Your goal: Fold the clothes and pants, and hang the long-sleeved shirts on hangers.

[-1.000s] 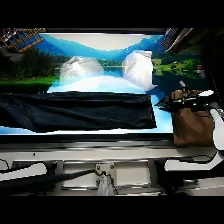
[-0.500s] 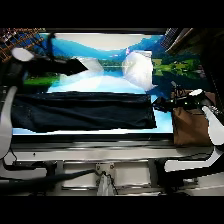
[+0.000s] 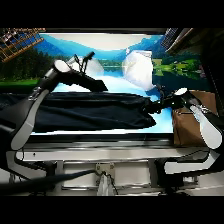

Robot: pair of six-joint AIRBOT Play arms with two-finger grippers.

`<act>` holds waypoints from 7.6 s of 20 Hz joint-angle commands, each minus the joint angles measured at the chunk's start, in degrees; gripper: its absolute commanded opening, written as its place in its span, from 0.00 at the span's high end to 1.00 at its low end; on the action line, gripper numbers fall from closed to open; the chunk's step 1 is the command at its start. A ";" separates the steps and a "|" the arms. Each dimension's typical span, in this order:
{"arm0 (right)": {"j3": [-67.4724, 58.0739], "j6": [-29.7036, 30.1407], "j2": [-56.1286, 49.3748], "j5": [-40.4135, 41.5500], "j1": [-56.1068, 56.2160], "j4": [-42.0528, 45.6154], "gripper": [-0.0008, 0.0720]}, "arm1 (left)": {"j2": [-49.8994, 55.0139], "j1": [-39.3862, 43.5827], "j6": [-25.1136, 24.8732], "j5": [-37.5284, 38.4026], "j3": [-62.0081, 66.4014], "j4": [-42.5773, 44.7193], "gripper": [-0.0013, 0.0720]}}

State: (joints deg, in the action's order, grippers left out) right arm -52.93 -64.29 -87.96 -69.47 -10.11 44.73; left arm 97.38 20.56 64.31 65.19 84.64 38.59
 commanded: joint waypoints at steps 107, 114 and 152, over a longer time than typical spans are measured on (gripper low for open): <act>-2.29 -25.70 36.57 -5.42 -4.66 8.48 0.95 | -17.64 16.46 6.19 -17.00 -32.48 13.66 0.96; -22.51 -32.79 37.53 -12.90 -4.42 10.51 0.95 | -8.20 27.26 -10.58 -33.57 -32.02 -21.94 0.96; -54.86 -23.85 -20.81 11.17 57.42 19.89 0.65 | -31.76 -40.76 -2.75 4.94 -27.89 -0.33 0.96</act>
State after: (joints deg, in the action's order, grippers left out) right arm -97.49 -83.02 -98.04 -59.72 42.19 63.64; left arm 65.84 -19.46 59.40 71.31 56.71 33.19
